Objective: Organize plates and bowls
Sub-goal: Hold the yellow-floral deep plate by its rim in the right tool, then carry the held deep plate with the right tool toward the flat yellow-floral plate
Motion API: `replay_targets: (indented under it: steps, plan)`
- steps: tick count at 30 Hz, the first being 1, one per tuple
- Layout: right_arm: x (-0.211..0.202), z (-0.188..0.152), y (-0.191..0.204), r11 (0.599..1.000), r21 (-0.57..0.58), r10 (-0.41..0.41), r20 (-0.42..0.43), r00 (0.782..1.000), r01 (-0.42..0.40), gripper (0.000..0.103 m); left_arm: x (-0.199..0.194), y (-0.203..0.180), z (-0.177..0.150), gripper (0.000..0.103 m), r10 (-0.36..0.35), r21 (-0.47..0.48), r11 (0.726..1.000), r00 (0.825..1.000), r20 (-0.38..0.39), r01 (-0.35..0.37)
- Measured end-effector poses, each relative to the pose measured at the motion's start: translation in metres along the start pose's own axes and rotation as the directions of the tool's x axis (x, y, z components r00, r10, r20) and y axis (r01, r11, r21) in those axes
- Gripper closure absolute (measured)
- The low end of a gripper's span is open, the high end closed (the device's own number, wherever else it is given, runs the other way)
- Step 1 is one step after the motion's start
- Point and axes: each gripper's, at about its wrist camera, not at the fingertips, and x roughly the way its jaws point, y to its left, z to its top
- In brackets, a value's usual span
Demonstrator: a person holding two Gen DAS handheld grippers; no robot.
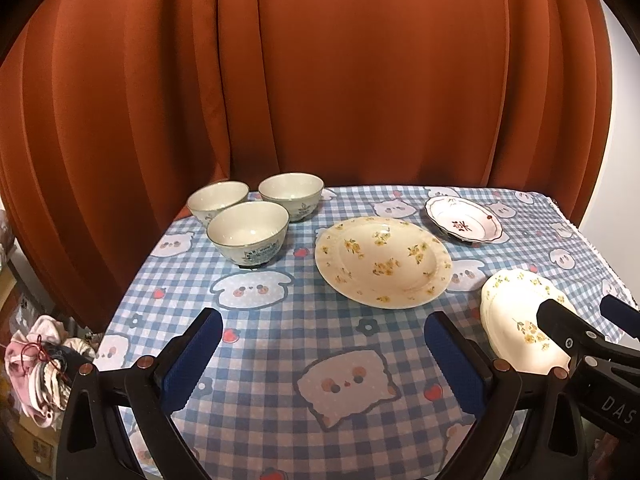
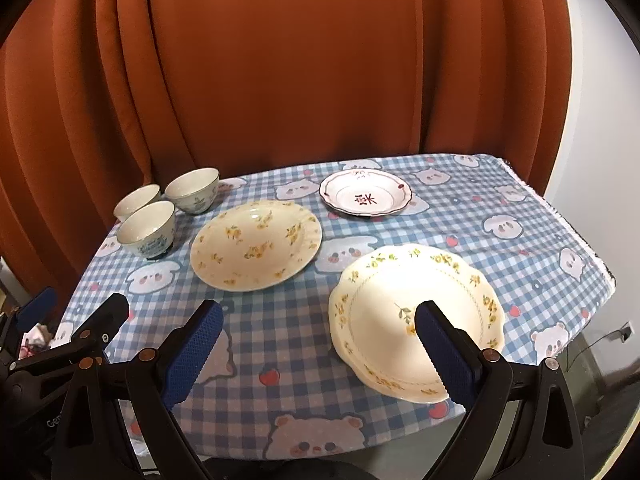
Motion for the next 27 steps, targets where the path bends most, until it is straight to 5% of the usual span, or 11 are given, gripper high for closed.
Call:
replay_targets:
  steps: [13, 27]
  plan:
    - [0.016, -0.002, -0.011, 0.996, 0.041, -0.071, -0.046, 0.996, 0.073, 0.005, 0.028, -0.026, 0.003, 0.004, -0.062, 0.038, 0.997, 0.996, -0.057, 0.064]
    - [0.065, 0.019, -0.100, 0.997, 0.048, -0.060, -0.118, 0.991, 0.066, 0.005, 0.074, -0.120, 0.014, 0.009, -0.046, 0.034, 0.998, 0.989, -0.140, 0.052]
